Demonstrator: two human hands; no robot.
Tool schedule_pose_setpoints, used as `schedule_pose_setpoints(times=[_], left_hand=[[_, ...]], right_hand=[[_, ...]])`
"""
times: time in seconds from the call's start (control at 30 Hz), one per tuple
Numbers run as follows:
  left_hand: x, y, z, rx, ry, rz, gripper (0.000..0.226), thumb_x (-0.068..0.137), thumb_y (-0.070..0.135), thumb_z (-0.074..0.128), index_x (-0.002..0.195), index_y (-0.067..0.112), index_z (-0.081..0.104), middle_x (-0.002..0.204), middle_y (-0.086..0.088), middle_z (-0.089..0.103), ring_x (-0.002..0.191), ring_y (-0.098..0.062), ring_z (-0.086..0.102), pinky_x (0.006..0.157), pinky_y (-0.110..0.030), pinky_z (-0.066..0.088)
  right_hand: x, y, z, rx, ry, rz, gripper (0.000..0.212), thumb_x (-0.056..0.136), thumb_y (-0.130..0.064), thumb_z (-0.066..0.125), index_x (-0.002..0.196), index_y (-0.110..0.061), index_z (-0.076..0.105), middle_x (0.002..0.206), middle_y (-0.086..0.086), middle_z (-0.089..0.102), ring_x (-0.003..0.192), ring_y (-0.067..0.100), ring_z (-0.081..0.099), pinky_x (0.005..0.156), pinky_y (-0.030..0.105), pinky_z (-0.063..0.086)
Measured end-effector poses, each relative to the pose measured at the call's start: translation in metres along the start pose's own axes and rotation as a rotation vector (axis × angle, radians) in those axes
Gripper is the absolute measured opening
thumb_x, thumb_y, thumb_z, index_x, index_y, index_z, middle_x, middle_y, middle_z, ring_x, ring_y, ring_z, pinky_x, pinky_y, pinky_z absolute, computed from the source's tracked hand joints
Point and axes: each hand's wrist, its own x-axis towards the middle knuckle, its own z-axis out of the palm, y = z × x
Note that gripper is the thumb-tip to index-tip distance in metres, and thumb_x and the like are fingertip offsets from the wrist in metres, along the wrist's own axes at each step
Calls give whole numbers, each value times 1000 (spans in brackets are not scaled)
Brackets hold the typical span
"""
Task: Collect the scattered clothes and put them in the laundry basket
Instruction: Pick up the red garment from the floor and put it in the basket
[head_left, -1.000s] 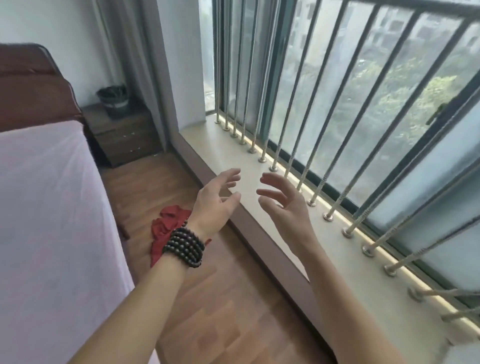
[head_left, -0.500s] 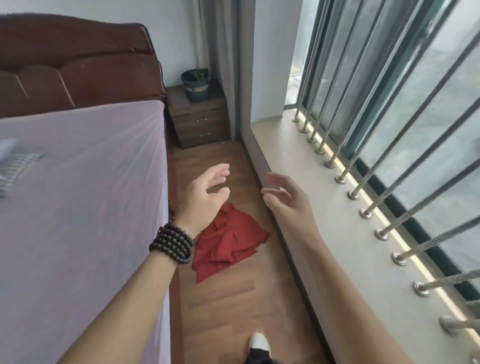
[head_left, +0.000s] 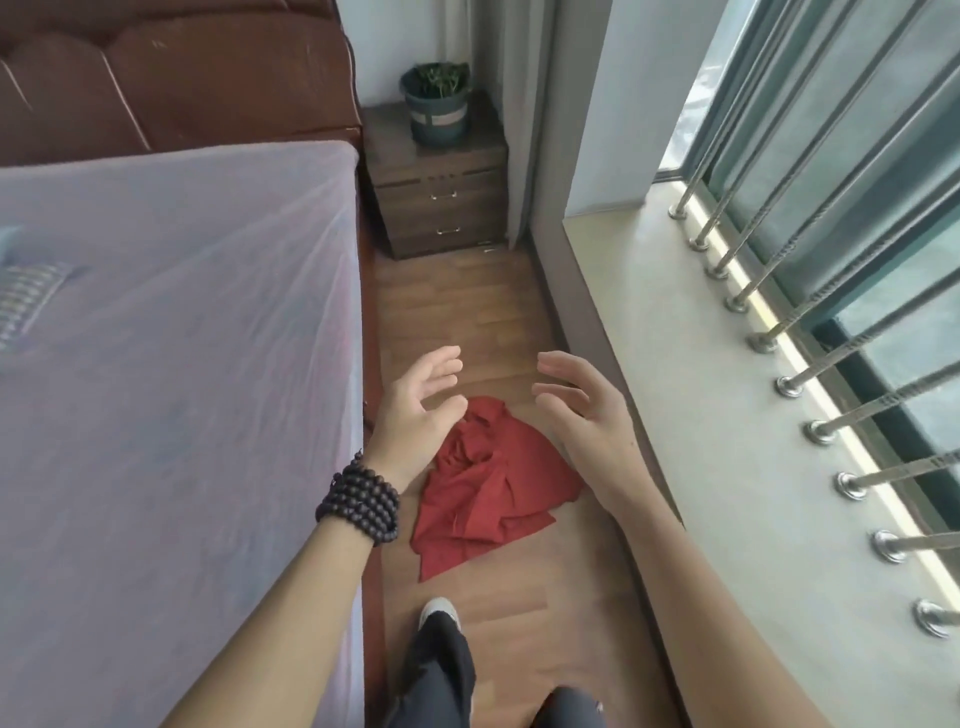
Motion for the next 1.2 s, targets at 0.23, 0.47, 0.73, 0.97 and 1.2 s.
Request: schedule_pose_setpoints(times=[0.23, 0.47, 0.73, 0.97, 1.2], left_hand=[[127, -139, 29, 41, -53, -135, 56, 88, 4, 63, 138, 28, 53, 133, 7, 61, 122, -4, 59, 109, -33, 46], [218, -390, 110, 84, -107, -256, 59, 86, 0, 63, 139, 24, 52, 132, -1, 62, 119, -12, 61, 96, -20, 50], [296, -645, 202, 98, -164, -292, 62, 83, -1, 65, 139, 22, 52, 131, -3, 61, 118, -14, 61, 105, -37, 50], [333, -773, 252, 674, -394, -369, 115, 65, 51, 84, 154, 46, 11, 166, -5, 1, 153, -34, 4, 116, -57, 23], [337, -835, 272, 1088, -544, -534, 139, 51, 65, 86, 149, 53, -12, 160, -6, -35, 148, -48, -22, 102, -80, 27]], right_hand=[[130, 133, 65, -74, -53, 112, 45, 93, -8, 64, 131, -31, 67, 131, -10, 67, 113, 8, 71, 98, 25, 54], [213, 387, 133, -20, -81, 218, 44, 92, -2, 64, 132, -21, 66, 121, -4, 65, 96, 0, 70, 91, 20, 57], [274, 658, 181, -53, -102, 325, 49, 86, 1, 63, 129, -22, 68, 128, 6, 66, 93, -5, 66, 93, 29, 56], [303, 815, 199, -682, -235, 574, 89, 75, -44, 77, 156, -43, 38, 174, 13, 5, 161, 41, 2, 125, 65, 17], [298, 886, 202, -877, -333, 672, 119, 69, -57, 88, 161, -49, 15, 172, 4, -30, 155, 50, -26, 115, 82, 8]])
